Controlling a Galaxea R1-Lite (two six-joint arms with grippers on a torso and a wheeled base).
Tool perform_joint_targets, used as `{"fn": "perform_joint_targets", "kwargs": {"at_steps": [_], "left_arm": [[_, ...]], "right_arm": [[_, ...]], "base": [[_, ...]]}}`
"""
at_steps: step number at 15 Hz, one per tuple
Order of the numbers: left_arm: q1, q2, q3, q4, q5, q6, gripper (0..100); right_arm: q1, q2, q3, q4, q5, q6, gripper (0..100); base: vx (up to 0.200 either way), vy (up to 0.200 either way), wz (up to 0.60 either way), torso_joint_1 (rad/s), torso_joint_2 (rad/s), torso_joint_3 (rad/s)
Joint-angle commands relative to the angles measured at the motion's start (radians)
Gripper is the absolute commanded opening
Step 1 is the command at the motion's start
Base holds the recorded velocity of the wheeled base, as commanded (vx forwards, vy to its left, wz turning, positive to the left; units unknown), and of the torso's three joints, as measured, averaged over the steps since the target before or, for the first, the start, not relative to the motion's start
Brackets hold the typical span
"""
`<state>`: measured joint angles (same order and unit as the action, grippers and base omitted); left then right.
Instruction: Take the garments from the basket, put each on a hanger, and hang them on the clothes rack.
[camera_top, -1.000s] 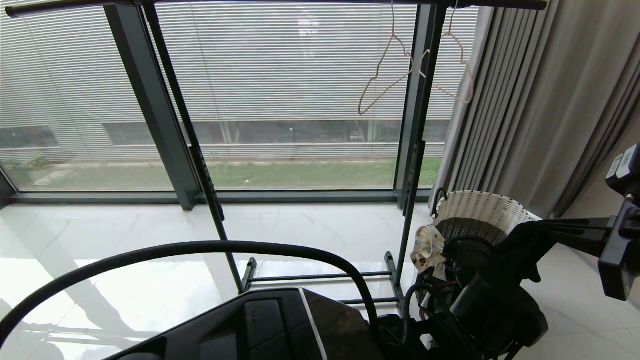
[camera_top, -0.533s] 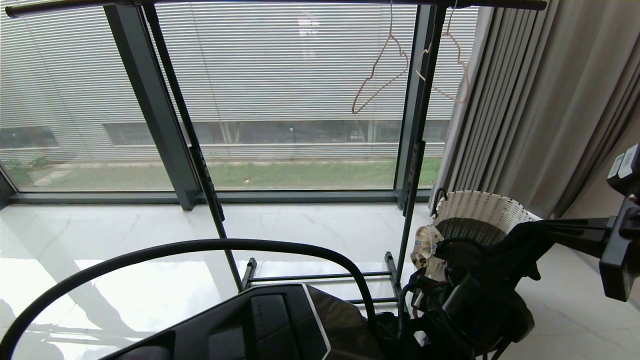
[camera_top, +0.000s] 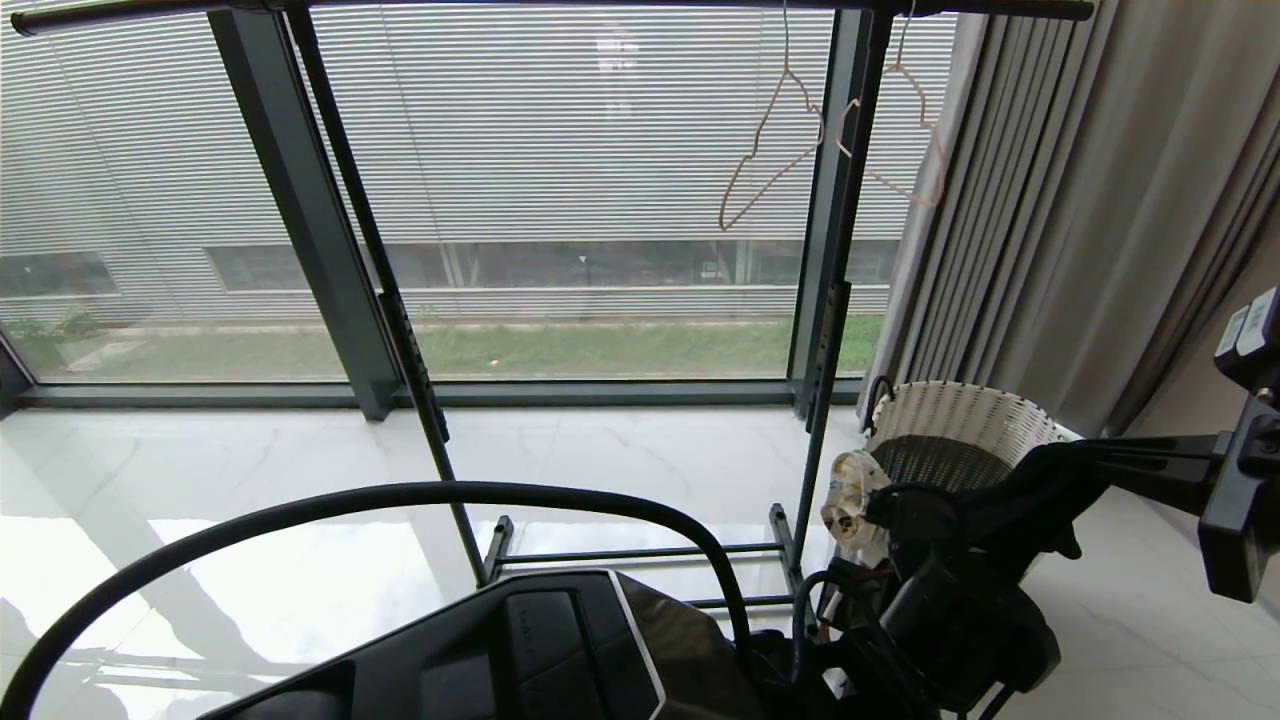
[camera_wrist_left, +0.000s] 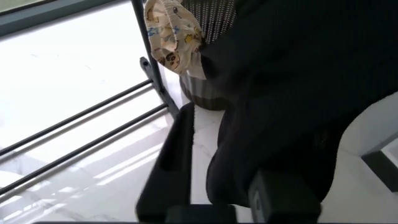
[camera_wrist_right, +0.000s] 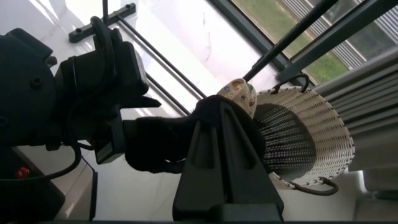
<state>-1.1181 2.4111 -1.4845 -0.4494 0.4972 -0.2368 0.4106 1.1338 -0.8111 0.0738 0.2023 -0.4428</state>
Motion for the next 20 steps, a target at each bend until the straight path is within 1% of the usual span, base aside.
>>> {"fn": "perform_joint_targets", "kwargs": {"at_steps": [1,3,5,6,7,8,9,10,11,12,13,15,16,17,19,20], "left_arm": [[0.0,-0.001,0.001,-0.002,0.001,-0.001,0],[0.0,0.0,0.009,-0.003,0.012,-0.001,0],[0.004,-0.003,0.027,-0.025,0.05,-0.009,0],[0.02,-0.026,0.058,-0.049,0.058,-0.036,0],[0.018,-0.069,0.072,-0.048,0.06,-0.121,0],[0.018,-0.115,0.095,-0.038,0.06,-0.182,0],[0.02,-0.19,0.158,-0.028,0.058,-0.211,0],[0.02,-0.282,0.239,-0.028,0.046,-0.223,0],[0.02,-0.38,0.334,-0.028,0.012,-0.233,0],[0.02,-0.486,0.44,-0.028,-0.036,-0.239,0],[0.021,-0.586,0.527,-0.028,-0.072,-0.24,0],[0.021,-0.73,0.655,-0.022,-0.088,-0.239,0],[0.021,-0.785,0.698,-0.003,-0.088,-0.239,0],[0.023,-0.833,0.717,0.02,-0.088,-0.239,0],[0.049,-0.934,0.713,0.107,-0.088,-0.226,0],[0.054,-0.966,0.711,0.161,-0.088,-0.208,0]], "right_arm": [[-0.001,0.0,0.003,0.0,0.0,-0.001,0],[-0.006,0.009,0.018,0.0,-0.001,0.009,0],[-0.006,0.018,0.026,0.0,-0.001,0.041,0],[-0.007,0.024,0.03,-0.008,-0.001,0.045,0],[-0.009,0.034,0.041,-0.023,-0.001,0.045,0],[-0.007,0.043,0.05,-0.051,-0.001,0.044,0],[-0.007,0.058,0.062,-0.092,-0.001,0.044,0],[-0.007,0.069,0.073,-0.134,-0.001,0.044,0],[-0.004,0.078,0.084,-0.169,0.0,0.044,0],[-0.001,0.083,0.095,-0.204,0.02,0.042,0],[-0.001,0.083,0.101,-0.229,0.055,0.039,0],[0.025,0.083,0.099,-0.256,0.089,0.039,0],[0.048,0.086,0.098,-0.266,0.089,0.039,0],[0.076,0.092,0.096,-0.267,0.089,0.039,0],[0.139,0.106,0.09,-0.273,0.083,0.036,0],[0.154,0.109,0.087,-0.278,0.08,0.036,0]], "base": [[0.0,0.0,0.0,0.0,0.0,0.0],[0.0,0.0,0.0,0.0,0.0,0.0],[0.0,0.0,0.0,0.0,0.0,0.0],[0.0,0.0,0.0,0.0,0.0,0.0],[0.0,0.0,0.0,0.0,0.0,0.0],[0.0,0.0,0.0,0.0,0.0,0.0],[0.0,0.0,0.0,0.0,0.0,0.0],[0.0,0.0,0.0,0.0,0.0,0.0],[0.0,0.0,0.0,0.0,0.0,0.0],[0.0,0.0,0.0,0.0,0.0,0.0],[0.0,0.0,0.0,0.0,0.0,0.0],[0.0,0.0,0.0,0.0,0.0,0.0],[0.0,0.0,0.0,0.0,0.0,0.0],[0.0,0.0,0.0,0.0,0.0,0.0],[0.0,0.0,0.0,0.0,0.0,0.0],[0.0,0.0,0.0,0.0,0.0,0.0]]}}
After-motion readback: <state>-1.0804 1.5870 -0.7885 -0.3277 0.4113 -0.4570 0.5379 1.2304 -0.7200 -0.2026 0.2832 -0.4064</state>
